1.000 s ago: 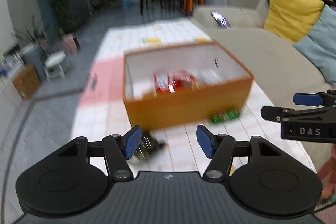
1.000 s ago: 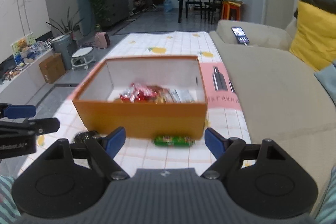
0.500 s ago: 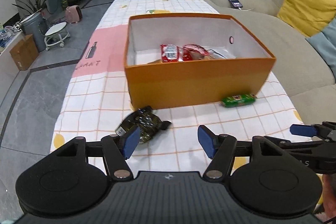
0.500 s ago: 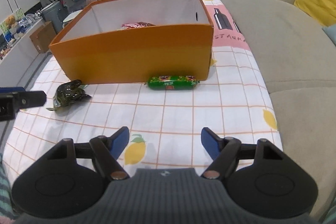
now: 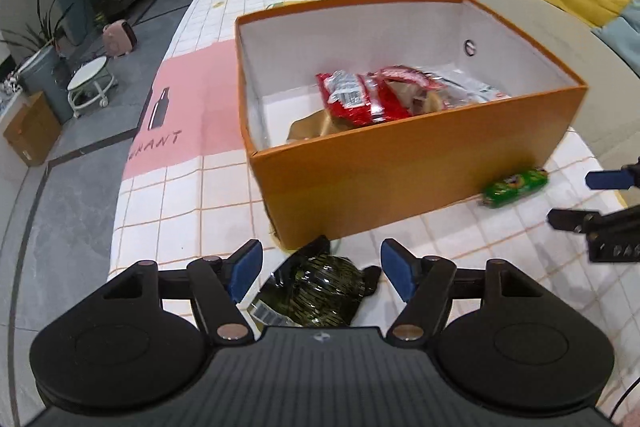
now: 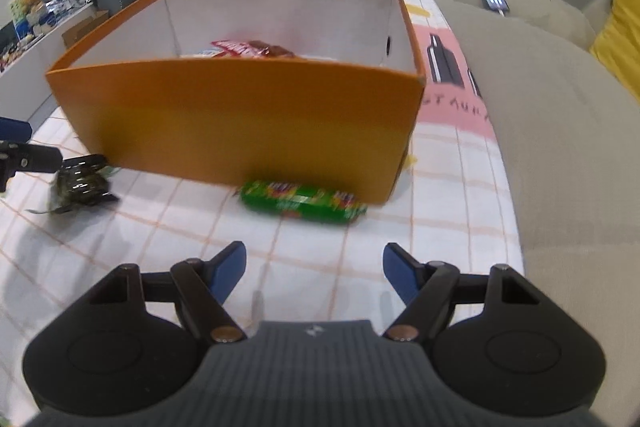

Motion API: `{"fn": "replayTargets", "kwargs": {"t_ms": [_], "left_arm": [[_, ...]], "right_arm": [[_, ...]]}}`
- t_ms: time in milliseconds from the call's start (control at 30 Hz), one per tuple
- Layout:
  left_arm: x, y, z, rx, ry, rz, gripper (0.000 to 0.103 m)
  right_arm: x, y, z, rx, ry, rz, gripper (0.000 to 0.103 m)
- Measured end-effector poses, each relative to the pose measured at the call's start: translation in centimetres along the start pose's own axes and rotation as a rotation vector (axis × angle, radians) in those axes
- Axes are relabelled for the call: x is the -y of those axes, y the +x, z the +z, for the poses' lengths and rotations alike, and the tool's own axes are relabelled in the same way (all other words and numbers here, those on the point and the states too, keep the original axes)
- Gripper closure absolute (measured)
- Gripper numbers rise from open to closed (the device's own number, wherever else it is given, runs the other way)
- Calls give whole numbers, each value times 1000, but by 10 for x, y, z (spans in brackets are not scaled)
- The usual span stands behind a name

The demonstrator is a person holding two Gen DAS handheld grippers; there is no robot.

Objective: Organize snacks
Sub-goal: 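Grasp the dark green seaweed pack with the left tool while the right tool grasps the green sausage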

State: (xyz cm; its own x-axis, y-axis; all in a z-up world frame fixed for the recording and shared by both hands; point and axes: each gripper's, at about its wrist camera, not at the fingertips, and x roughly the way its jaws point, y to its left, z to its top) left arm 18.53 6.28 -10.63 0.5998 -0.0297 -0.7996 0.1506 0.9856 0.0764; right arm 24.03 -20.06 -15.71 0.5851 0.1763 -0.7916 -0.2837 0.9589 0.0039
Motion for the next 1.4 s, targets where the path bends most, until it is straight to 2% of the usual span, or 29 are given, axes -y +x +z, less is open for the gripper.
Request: {"fn": "replayTargets", "kwargs": {"t_ms": [133,400,500,633,833,900,1000,1133,1267,1400], "left_arm": [[-10,18,-1,-47,-32,-25,23],[-16,35,-7,-82,-73,-81,23],[-14,36,-10,-88,-107,-103,24],[-8,28,-14,-87,-148,-158,24],[6,21,-21,-116,-181,-240,26],[9,19,-24,-116,-176,-254,26],[9,21,-25,-114,-174,-227,26],[4,24,-21,-101,-236,-236,26],[5,29,-18,-102,-265,-241,28],[10,31,-19,-103,-253,-231,29]], "right_arm": [[12,21,10,-21,0,33,30],[16,42,13,-21,45,70,30],[9,40,9,-21,32,97,39],[-2,30,1,-14,2,112,43],[-29,10,-14,-33,-65,216,46],[-35,3,-18,-15,-97,211,46],[-33,1,-14,31,-135,163,46],[-16,13,0,45,-103,94,46],[-1,33,11,40,-101,81,46],[2,43,13,7,-113,110,46]]}}
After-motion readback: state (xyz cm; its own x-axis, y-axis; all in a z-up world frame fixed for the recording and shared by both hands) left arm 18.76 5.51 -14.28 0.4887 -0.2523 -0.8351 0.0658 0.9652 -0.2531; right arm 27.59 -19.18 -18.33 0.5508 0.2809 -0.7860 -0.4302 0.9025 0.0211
